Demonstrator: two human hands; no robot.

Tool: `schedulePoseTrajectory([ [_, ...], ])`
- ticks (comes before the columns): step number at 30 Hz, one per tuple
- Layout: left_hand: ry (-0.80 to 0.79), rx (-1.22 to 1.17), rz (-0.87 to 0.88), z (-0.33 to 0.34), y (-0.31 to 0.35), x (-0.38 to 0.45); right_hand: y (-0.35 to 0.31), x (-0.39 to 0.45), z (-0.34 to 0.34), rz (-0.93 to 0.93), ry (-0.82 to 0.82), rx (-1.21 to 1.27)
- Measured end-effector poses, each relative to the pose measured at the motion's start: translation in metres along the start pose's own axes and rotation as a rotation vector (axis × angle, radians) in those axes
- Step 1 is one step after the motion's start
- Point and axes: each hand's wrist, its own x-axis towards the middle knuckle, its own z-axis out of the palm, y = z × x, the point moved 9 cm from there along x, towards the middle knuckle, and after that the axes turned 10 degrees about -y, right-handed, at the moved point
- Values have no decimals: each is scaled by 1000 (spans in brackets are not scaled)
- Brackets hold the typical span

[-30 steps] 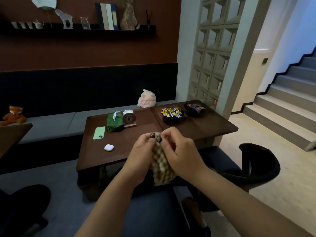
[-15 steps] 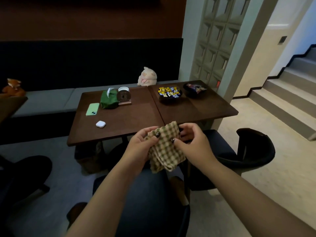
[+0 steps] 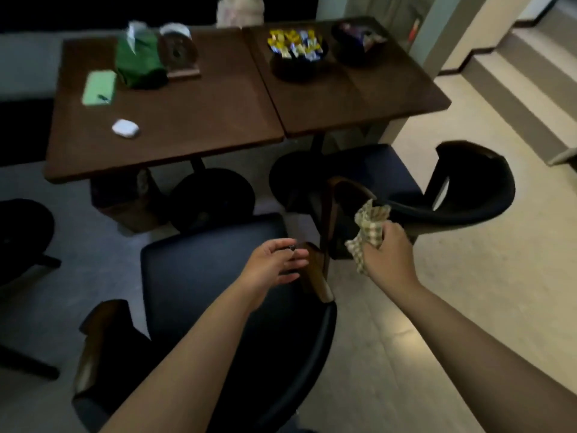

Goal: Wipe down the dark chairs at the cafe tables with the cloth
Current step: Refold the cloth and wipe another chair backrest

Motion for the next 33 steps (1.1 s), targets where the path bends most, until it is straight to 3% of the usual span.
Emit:
schedulePoseTrajectory([
  [7,94,47,-239,-15,-113,60,91,-21,118,364,-426,65],
  [12,113,165,-362,-22,-173,77,117,-45,151,670,-396,504],
  [16,2,81,-479,-19,-215,79,110,-47,168,581,-544,501],
  [22,-85,-35,-590,-25,-230,84,101,-34,172,601,-585,528],
  [27,1,-98,-589,-44,-215,92,80,-14,177,562,-597,555],
  [33,-13,-112,-569,-62,-185,113,53,21,183,534,-596,575],
])
